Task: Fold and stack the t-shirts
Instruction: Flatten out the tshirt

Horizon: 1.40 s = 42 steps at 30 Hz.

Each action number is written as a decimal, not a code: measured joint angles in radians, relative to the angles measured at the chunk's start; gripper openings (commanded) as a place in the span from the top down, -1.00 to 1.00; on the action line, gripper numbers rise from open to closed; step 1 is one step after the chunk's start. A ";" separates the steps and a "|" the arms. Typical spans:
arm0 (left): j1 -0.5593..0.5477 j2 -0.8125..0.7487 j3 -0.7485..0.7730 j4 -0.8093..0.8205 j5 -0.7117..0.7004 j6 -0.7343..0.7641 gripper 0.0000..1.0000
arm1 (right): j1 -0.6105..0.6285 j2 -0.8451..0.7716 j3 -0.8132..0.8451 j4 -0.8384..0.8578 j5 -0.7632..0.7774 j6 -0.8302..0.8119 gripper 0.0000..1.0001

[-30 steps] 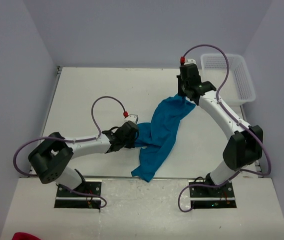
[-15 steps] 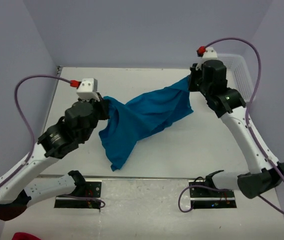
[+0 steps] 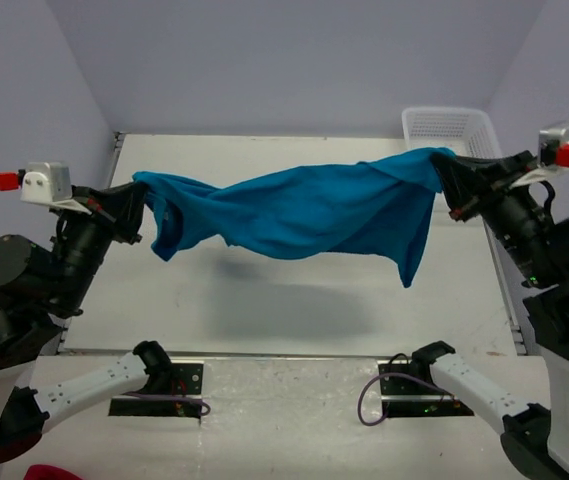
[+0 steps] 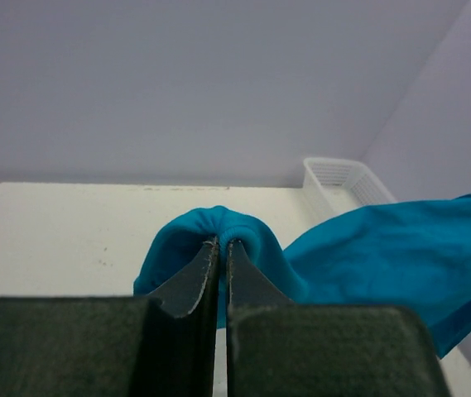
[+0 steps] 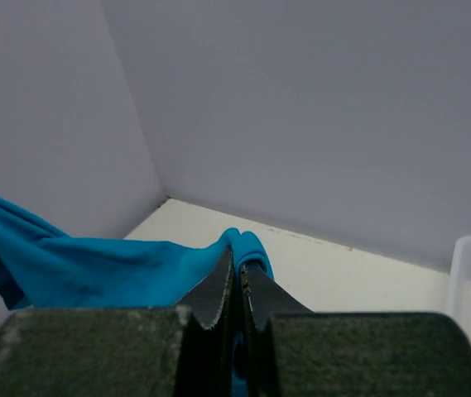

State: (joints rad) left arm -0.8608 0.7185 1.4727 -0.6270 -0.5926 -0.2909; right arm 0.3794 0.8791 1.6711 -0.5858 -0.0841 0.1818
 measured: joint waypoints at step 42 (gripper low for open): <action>0.606 1.029 0.019 0.152 0.125 0.094 1.00 | -0.066 0.961 0.126 0.019 0.186 -0.018 1.00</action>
State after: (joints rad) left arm -0.2546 1.7473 1.4918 -0.4751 -0.4679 -0.1970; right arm 0.3138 1.8397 1.7966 -0.5671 0.1017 0.1642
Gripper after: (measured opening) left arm 0.011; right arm 0.006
